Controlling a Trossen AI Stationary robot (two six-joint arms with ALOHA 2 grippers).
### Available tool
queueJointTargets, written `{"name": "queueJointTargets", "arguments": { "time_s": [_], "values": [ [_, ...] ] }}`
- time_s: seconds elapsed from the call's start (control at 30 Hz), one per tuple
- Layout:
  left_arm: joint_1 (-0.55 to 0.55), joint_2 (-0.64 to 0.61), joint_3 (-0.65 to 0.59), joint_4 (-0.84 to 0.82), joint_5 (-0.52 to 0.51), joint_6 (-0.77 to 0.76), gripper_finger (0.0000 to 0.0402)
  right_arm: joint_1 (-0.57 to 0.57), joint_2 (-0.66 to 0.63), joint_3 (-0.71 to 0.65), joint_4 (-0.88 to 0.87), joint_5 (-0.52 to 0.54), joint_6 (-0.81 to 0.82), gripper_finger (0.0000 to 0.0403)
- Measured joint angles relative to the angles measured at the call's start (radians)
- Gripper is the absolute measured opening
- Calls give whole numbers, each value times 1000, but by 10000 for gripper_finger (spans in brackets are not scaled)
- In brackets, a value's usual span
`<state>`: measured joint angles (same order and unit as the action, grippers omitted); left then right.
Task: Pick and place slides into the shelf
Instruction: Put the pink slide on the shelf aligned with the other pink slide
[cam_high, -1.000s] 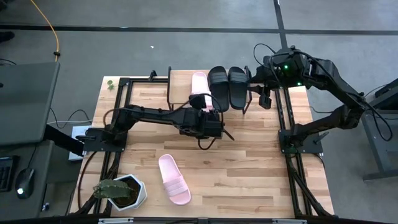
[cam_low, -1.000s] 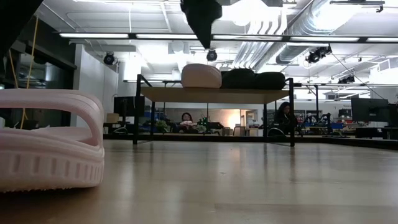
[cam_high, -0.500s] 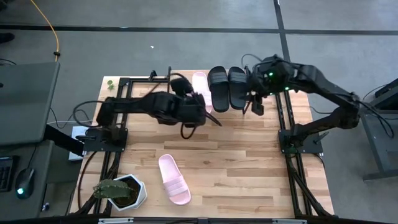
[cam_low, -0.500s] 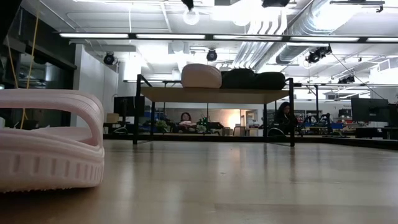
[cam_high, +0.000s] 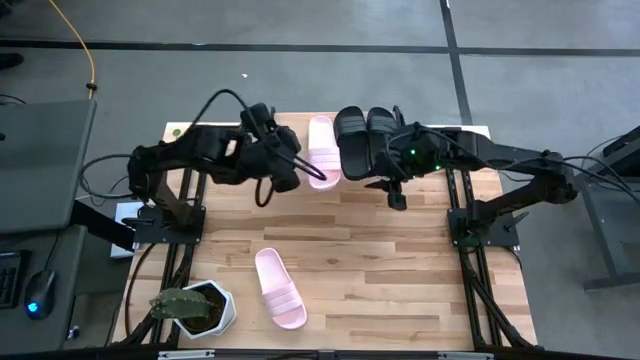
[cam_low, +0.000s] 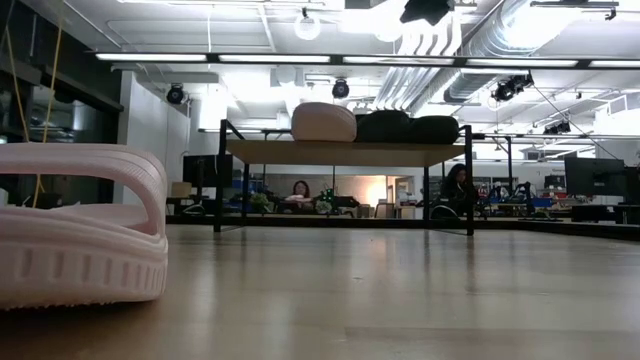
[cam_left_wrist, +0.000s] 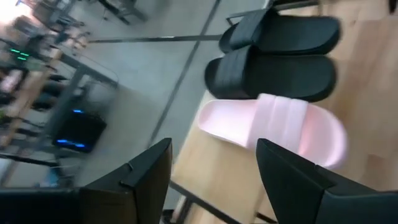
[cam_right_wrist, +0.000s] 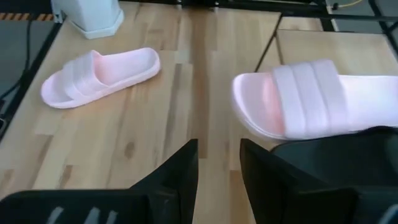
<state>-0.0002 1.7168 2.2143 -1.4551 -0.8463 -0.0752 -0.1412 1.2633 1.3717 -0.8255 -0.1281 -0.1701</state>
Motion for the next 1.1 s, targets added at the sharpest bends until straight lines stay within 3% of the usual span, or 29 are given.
{"name": "queueJointTargets", "arguments": {
  "time_s": [0.33,0.57,0.77,1.1],
  "values": [
    [0,-13,-2,-120,368,-97,223,80,0,-8,17,2,34,110],
    [0,-28,-35,-118,610,-134,223,116,0,-8,11,23,32,110],
    [0,-25,-37,-116,750,-166,223,125,0,-8,-2,46,31,110],
    [0,-18,-49,-110,822,-213,223,125,0,-8,-9,46,20,110]
  ]
}}
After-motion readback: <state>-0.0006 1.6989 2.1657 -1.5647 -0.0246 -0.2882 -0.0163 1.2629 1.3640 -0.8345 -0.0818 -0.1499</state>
